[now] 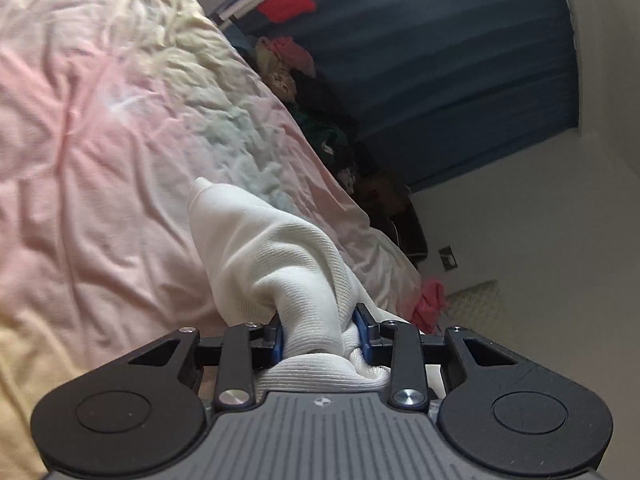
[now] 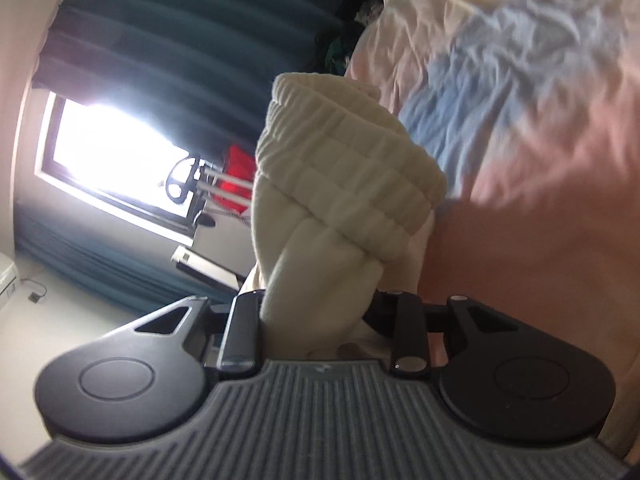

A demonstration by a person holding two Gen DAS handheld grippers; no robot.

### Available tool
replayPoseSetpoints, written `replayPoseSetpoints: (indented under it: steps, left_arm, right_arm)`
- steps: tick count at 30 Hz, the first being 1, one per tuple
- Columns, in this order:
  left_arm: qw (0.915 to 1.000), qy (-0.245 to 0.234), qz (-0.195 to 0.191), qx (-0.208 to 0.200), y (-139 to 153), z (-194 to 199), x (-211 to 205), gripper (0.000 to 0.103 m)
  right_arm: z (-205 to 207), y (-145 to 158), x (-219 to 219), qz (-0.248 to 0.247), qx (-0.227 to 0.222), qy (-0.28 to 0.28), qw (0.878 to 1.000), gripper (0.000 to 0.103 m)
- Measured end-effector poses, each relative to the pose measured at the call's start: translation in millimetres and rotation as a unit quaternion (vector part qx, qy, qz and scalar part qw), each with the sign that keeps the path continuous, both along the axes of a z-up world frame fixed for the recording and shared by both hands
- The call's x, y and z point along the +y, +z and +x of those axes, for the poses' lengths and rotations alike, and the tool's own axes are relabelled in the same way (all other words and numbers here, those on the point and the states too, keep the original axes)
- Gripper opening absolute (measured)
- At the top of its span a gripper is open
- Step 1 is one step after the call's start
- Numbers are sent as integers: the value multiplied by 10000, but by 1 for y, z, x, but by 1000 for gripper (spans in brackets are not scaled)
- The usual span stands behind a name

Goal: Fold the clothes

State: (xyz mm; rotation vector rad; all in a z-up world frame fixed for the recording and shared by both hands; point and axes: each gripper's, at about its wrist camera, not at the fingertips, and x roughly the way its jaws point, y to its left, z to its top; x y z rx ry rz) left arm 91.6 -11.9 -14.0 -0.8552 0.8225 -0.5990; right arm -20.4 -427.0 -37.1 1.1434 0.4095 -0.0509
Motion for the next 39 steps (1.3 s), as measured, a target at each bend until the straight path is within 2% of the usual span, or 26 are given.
replayPoseSetpoints:
  steps: [4, 8, 11, 15, 19, 22, 24, 27, 29, 31, 33, 35, 37, 39]
  left_arm:
    - [9989, -453, 47, 83, 31, 74, -92, 34]
    - [9980, -559, 264, -117, 55, 155, -190, 34]
    - [9970, -634, 424, -159, 60, 215, -264, 34]
    - [9892, -941, 1066, -344, 49, 281, -350, 34]
    - [9798, -1143, 1607, -321, 10, 313, -399, 34]
    - [9736, -1307, 1827, -412, -23, 307, -407, 35]
    - [9654, -1500, 2053, -589, -47, 295, -401, 36]
    - [9540, -1695, 2416, -524, -84, 278, -387, 38]
    - [9483, -1783, 2573, -513, -106, 268, -376, 44]
    - [9481, -1782, 2551, -654, -113, 262, -368, 52]
    - [9477, -1717, 2590, -723, -106, 258, -363, 58]
    - [9451, -1649, 2721, -743, -89, 246, -358, 66]
    - [9427, -1617, 2797, -826, -64, 226, -351, 76]
    - [9402, -1617, 2844, -944, -35, 202, -344, 80]
  right_arm:
    - [26, 35, -62, -230, 26, -340, 9992, 34]
    - [76, 66, -127, -621, 20, -731, 9954, 34]
    - [121, 78, -173, -701, 31, -1058, 9919, 34]
    - [179, 70, -224, -1004, 268, -1383, 9849, 33]
    - [221, 40, -258, -1232, 722, -1353, 9805, 34]
    - [221, 9, -265, -1118, 856, -1364, 9806, 34]
    - [211, -15, -260, -1152, 945, -1325, 9799, 34]
    - [189, -52, -251, -975, 1146, -1197, 9813, 37]
    - [176, -75, -245, -796, 1260, -1201, 9815, 40]
    - [167, -91, -239, -720, 1296, -1234, 9812, 43]
    - [162, -87, -238, -641, 1281, -1317, 9809, 44]
    - [157, -72, -236, -625, 1544, -1414, 9758, 48]
    - [147, -49, -228, -753, 1900, -1461, 9679, 48]
    - [132, -26, -221, -815, 1840, -1388, 9697, 48]
